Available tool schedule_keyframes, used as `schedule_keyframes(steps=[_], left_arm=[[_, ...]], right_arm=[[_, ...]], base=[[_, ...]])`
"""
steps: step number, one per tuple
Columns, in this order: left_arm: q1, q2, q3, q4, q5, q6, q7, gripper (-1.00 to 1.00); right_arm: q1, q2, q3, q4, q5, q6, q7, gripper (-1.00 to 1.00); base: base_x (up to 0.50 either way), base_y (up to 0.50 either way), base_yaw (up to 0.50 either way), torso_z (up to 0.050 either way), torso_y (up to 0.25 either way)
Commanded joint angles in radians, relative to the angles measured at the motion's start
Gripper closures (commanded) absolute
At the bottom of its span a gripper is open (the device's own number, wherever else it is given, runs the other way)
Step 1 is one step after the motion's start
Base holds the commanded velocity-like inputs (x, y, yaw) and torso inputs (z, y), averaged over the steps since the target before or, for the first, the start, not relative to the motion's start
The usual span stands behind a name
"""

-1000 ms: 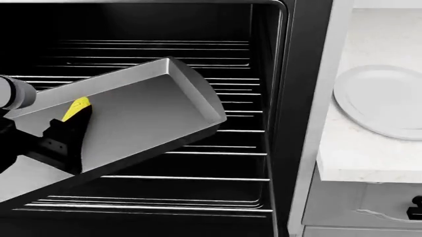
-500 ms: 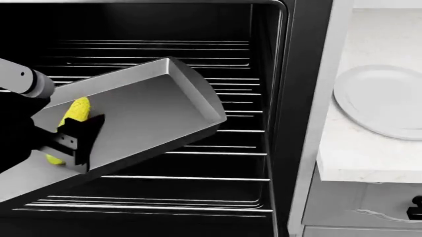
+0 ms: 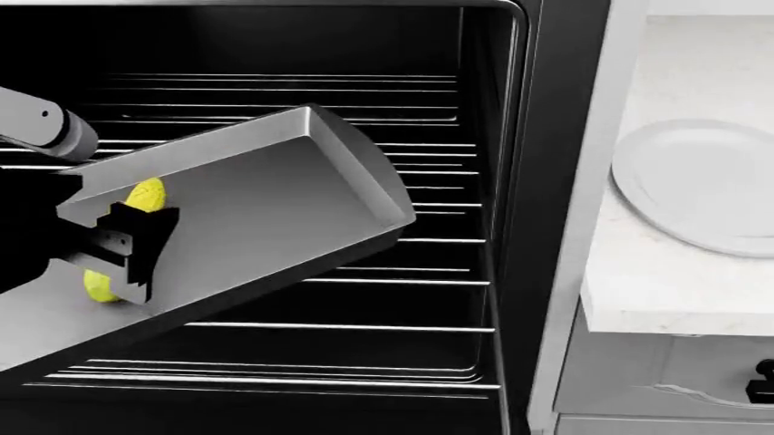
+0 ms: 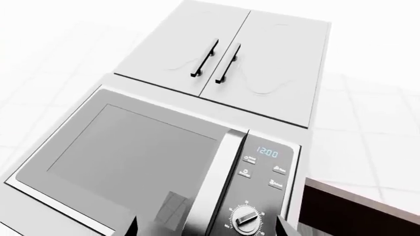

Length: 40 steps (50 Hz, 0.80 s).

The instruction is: Pick the corn from the top rack in the oven and place it on the plate on the counter.

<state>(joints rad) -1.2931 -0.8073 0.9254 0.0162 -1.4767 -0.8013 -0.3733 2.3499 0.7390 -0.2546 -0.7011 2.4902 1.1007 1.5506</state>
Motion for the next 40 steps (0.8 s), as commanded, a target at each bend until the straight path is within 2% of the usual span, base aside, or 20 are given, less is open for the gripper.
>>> schedule_keyframes(steps=[1,19,40], left_arm=[[-0.018,0.018,0.021,-0.054,0.003,-0.036,0.031,-1.0],[-0.08,0.085,0.062,-0.195,0.072,-0.056,0.145,-1.0],[-0.077,0.083,0.091,-0.197,0.064,-0.108,0.148,-1.0]], right_arm=[[-0.008,0.005,-0.026,-0.01,-0.03,-0.013,-0.017,-1.0],[-0.043,-0.051,-0.053,0.026,-0.151,0.03,-0.072,-1.0],[-0.035,-0.019,-0.073,-0.012,-0.12,-0.024,-0.06,-1.0]], base=[[0.0,0.0,0.0,0.0,0.0],[0.0,0.0,0.0,0.0,0.0],[0.0,0.0,0.0,0.0,0.0]])
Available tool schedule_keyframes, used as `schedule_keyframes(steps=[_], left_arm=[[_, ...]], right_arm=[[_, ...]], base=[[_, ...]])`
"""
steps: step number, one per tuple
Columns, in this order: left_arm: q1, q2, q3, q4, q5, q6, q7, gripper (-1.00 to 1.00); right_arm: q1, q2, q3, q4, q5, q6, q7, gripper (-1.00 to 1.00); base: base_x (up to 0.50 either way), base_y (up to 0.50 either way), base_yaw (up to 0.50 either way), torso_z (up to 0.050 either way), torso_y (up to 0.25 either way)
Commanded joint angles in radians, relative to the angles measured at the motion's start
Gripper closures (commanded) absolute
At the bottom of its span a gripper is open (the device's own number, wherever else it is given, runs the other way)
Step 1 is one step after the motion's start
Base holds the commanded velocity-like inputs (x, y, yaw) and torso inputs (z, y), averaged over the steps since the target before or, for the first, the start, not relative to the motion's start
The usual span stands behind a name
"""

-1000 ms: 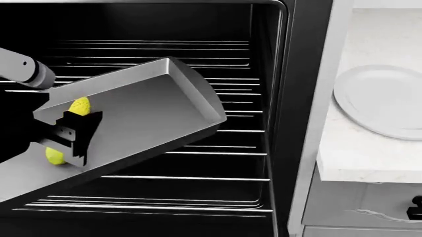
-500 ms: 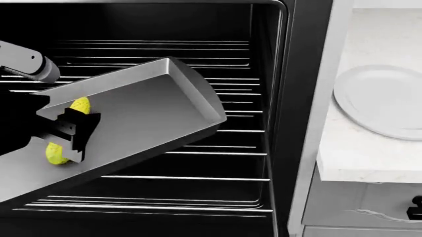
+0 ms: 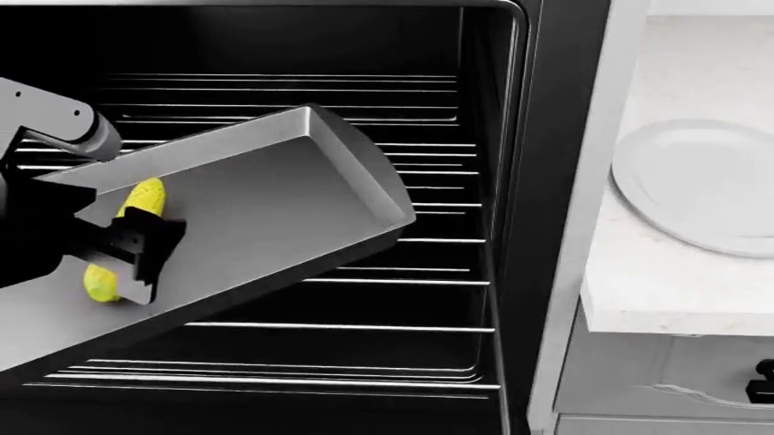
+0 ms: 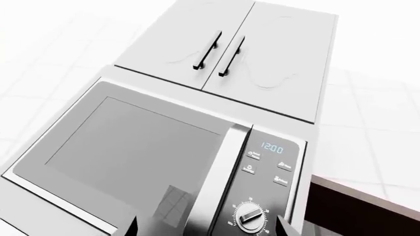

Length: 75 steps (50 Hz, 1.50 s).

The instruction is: Pick the corn from the top rack in the oven and place it on the plate on the counter.

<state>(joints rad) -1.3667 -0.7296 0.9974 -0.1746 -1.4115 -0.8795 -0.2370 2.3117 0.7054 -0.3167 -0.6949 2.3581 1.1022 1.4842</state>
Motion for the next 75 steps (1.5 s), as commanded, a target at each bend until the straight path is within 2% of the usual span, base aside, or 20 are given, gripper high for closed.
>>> schedule_keyframes(steps=[1,17,28,53,75], left_arm=[[-0.003,0.007,0.02,-0.012,0.0,-0.029,0.016,-1.0],[0.011,0.005,0.019,-0.037,0.011,-0.011,0.02,-1.0],[0.041,-0.005,0.012,-0.034,0.006,0.012,0.014,-1.0],[0.065,-0.006,0.01,-0.042,-0.017,0.011,0.024,-1.0],[0.054,0.011,0.01,-0.116,-0.027,0.002,0.102,-1.0]], right_arm=[[-0.001,0.016,-0.011,-0.024,0.014,-0.029,0.007,-1.0],[-0.023,0.03,-0.021,-0.045,0.006,-0.052,-0.003,-1.0],[-0.073,0.01,-0.01,-0.026,-0.075,-0.015,-0.063,-1.0],[-0.085,0.036,-0.026,-0.065,-0.059,-0.055,-0.052,-1.0],[-0.149,0.002,-0.034,-0.059,-0.159,-0.03,-0.106,-1.0]], base=[[0.0,0.0,0.0,0.0,0.0],[0.0,0.0,0.0,0.0,0.0],[0.0,0.0,0.0,0.0,0.0],[0.0,0.0,0.0,0.0,0.0],[0.0,0.0,0.0,0.0,0.0]])
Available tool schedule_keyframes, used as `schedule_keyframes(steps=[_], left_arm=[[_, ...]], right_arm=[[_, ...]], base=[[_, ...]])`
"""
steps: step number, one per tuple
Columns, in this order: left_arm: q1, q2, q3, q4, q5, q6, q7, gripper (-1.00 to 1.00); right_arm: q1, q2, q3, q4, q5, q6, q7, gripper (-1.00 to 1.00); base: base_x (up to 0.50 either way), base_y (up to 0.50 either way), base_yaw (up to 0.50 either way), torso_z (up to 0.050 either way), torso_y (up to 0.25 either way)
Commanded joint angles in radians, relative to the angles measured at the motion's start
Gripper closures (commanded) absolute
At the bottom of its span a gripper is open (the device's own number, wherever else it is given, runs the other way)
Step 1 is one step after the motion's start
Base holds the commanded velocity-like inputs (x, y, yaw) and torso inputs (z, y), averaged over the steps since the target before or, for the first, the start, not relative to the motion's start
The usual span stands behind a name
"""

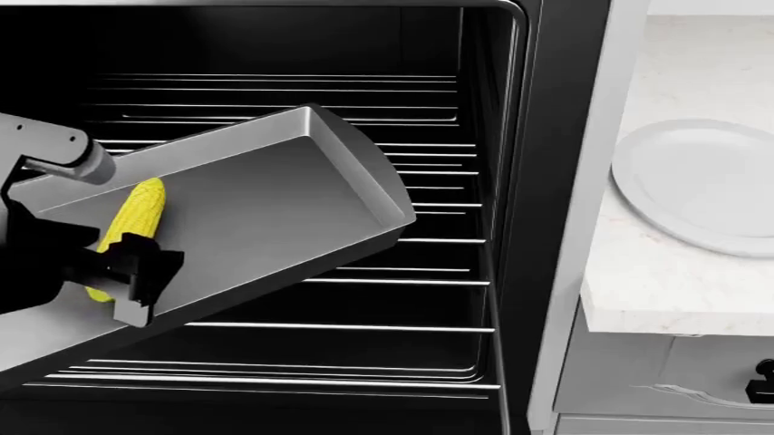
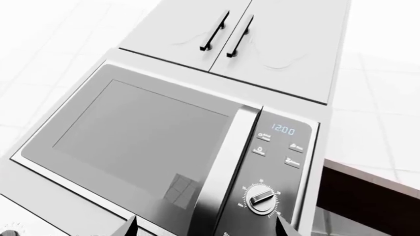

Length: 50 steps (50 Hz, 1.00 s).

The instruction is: Pick the corn from the top rack in the oven and place it on the plate on the counter.

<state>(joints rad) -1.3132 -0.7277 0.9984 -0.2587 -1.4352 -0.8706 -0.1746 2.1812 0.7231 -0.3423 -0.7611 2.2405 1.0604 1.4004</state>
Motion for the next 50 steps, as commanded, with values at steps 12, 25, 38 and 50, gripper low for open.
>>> schedule_keyframes(steps=[12,25,38,50], left_arm=[[-0.009,0.017,0.01,-0.066,-0.001,-0.005,0.091,-1.0],[-0.026,0.028,0.016,-0.097,-0.007,-0.025,0.14,-1.0],[-0.02,0.025,0.029,-0.089,0.013,-0.023,0.151,-1.0],[-0.016,0.029,0.034,-0.102,0.032,-0.008,0.145,1.0]], right_arm=[[-0.008,-0.047,-0.033,0.036,-0.085,0.031,-0.045,-1.0],[0.043,-0.078,-0.066,0.089,-0.119,0.06,-0.066,-1.0],[0.056,-0.072,-0.074,0.092,-0.107,0.052,-0.058,-1.0],[0.058,-0.066,-0.08,0.086,-0.098,0.043,-0.05,-1.0]], base=[[0.0,0.0,0.0,0.0,0.0],[0.0,0.0,0.0,0.0,0.0],[0.0,0.0,0.0,0.0,0.0],[0.0,0.0,0.0,0.0,0.0]])
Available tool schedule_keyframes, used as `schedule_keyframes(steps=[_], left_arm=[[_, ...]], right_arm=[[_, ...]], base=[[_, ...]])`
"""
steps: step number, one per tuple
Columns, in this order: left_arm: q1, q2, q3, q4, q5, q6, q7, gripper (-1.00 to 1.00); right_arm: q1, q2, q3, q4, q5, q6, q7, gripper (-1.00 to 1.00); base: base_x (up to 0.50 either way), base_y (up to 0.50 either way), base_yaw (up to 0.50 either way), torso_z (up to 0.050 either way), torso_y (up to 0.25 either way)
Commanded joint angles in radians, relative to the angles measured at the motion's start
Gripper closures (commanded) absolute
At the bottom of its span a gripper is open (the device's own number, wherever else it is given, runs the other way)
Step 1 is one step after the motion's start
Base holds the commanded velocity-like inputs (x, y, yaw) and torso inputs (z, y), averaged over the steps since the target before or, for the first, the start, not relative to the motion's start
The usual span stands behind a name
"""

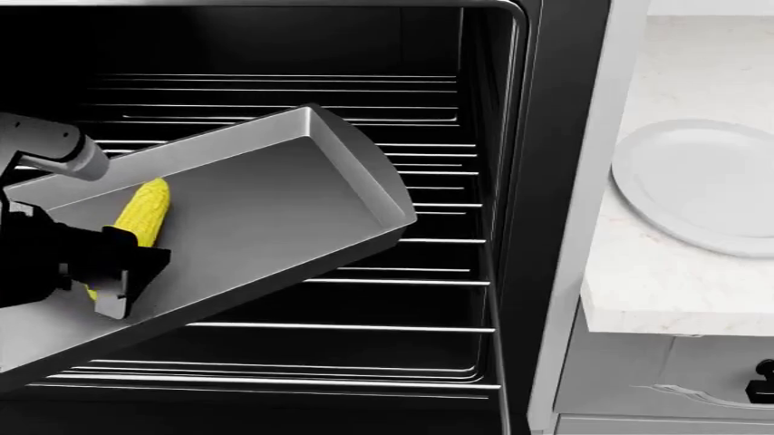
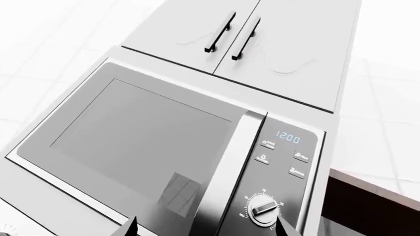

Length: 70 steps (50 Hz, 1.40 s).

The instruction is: Pick the corn from the top rack in the oven and place it on the plate on the counter.

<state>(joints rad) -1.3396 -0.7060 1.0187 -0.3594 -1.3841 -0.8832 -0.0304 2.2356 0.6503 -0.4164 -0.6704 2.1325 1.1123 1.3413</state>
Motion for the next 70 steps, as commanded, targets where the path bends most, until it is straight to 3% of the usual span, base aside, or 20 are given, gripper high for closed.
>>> schedule_keyframes(steps=[1,70], left_arm=[[0.01,0.008,0.014,-0.003,-0.018,0.006,0.001,1.0],[-0.092,-0.05,-0.074,0.115,-0.065,0.005,-0.134,1.0]], right_arm=[[0.003,0.008,-0.005,-0.006,0.01,-0.008,0.009,-1.0],[0.073,0.023,0.006,0.02,0.031,-0.026,0.014,-1.0]], base=[[0.0,0.0,0.0,0.0,0.0],[0.0,0.0,0.0,0.0,0.0]])
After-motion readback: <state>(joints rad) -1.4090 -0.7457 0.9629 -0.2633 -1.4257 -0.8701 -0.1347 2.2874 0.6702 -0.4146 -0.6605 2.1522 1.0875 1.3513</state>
